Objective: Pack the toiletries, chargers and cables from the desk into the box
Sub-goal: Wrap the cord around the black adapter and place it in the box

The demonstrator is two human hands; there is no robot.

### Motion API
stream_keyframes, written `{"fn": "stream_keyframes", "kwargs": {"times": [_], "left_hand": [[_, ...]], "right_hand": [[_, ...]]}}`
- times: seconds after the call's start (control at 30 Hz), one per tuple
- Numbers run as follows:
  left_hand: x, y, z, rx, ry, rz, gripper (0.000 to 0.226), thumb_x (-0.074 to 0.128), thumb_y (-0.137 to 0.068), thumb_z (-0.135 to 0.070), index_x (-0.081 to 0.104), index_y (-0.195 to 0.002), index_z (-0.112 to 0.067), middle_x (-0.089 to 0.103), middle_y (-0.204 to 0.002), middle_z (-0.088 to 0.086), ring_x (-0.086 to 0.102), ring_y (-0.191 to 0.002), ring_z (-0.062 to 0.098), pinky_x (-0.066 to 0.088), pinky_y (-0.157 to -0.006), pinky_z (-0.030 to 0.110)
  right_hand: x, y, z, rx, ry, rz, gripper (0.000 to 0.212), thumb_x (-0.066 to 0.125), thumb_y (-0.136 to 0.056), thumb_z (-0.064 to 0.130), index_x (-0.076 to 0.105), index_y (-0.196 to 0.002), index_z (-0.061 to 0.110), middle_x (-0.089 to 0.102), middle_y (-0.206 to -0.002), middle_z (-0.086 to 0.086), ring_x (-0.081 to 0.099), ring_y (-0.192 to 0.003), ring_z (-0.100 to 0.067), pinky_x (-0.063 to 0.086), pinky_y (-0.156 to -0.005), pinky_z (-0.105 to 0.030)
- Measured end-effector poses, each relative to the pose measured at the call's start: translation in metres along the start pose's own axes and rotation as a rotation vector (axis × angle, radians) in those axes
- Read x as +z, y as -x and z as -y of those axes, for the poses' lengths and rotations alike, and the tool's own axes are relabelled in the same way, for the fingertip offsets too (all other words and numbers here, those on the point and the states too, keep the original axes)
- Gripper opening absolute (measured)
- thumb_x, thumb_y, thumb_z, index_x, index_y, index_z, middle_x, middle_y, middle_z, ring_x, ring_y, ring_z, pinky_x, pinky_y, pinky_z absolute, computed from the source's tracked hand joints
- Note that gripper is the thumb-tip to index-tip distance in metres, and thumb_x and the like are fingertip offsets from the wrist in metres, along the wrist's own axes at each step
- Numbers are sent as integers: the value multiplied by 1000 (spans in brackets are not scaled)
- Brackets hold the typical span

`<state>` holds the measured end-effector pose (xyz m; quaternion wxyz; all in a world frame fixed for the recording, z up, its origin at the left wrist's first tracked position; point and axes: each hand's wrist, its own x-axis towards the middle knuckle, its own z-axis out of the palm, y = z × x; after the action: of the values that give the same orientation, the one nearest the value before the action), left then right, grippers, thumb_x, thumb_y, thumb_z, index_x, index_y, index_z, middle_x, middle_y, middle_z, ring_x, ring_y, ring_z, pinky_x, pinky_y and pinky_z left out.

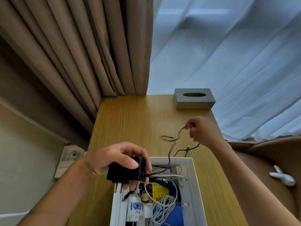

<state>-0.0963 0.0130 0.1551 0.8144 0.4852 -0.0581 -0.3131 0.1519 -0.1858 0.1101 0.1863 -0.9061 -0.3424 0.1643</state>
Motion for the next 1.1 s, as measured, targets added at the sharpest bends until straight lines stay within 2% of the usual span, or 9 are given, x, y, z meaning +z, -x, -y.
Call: {"fn": "stream_keyframes", "kwargs": {"times": [0.1,0.23,0.33,0.47,0.67,0.83,0.93,1.0,1.1], "left_hand": [[3,-3,-1,-23,-125,-55,30,54,-91,-11,56,-119,0,60,-113,26,66,-84,33,60,-67,32],[2,-7,2,86,-95,-303,28,53,-95,-14,57,-120,-1,61,-113,27,63,-90,38,60,-71,37],[-4,-6,4,170,64,-476,30,55,-95,-21,60,-120,-3,62,-109,27,64,-85,35,58,-65,36],[-10,0,9,309,208,-603,43,61,-86,-10,57,-129,-9,65,-115,24,65,-86,30,58,-68,34],[-16,-3,14,536,429,-491,53,59,-86,3,53,-138,-7,55,-138,18,60,-100,26,55,-84,32],[-10,-12,17,154,111,-105,68,75,-81,-9,45,-141,2,52,-124,23,57,-104,35,52,-94,43],[-2,-17,18,-6,8,8,60,71,-89,-19,44,-140,-1,54,-104,15,64,-92,32,54,-90,48],[1,-21,21,2,94,-161,42,65,-96,-19,50,-134,-10,58,-91,12,67,-78,26,57,-82,47],[0,-22,27,42,99,-536,50,73,-91,-23,49,-134,-16,65,-85,17,68,-73,33,57,-76,47]], "right_hand": [[1,1,6,-43,262,-80,26,52,-102,24,70,-120,20,71,-119,1,65,-110,-18,54,-95,-38],[7,27,48,-440,-696,533,44,37,-108,41,71,-120,15,73,-122,1,65,-120,-15,47,-105,-31],[24,40,53,-509,-921,722,37,44,-108,33,61,-126,7,75,-102,-18,69,-107,-37,49,-104,-43],[45,39,39,-331,-972,499,21,53,-104,17,68,-111,4,69,-83,-17,69,-80,-26,53,-84,-33],[83,48,47,-77,-679,309,29,46,-106,23,70,-93,12,60,-56,3,58,-53,-12,51,-61,-32],[61,38,55,-152,-522,115,26,49,-105,29,69,-88,27,61,-61,-4,49,-50,-15,43,-53,-37],[41,29,58,-307,-269,66,24,49,-103,27,73,-106,25,76,-89,0,68,-74,-16,55,-69,-39],[31,25,58,-359,-237,17,25,51,-103,26,73,-113,22,77,-98,5,70,-86,-12,57,-76,-35],[19,18,53,-339,-307,-70,22,53,-102,24,74,-108,20,67,-72,15,59,-62,3,41,-57,-14]]}}
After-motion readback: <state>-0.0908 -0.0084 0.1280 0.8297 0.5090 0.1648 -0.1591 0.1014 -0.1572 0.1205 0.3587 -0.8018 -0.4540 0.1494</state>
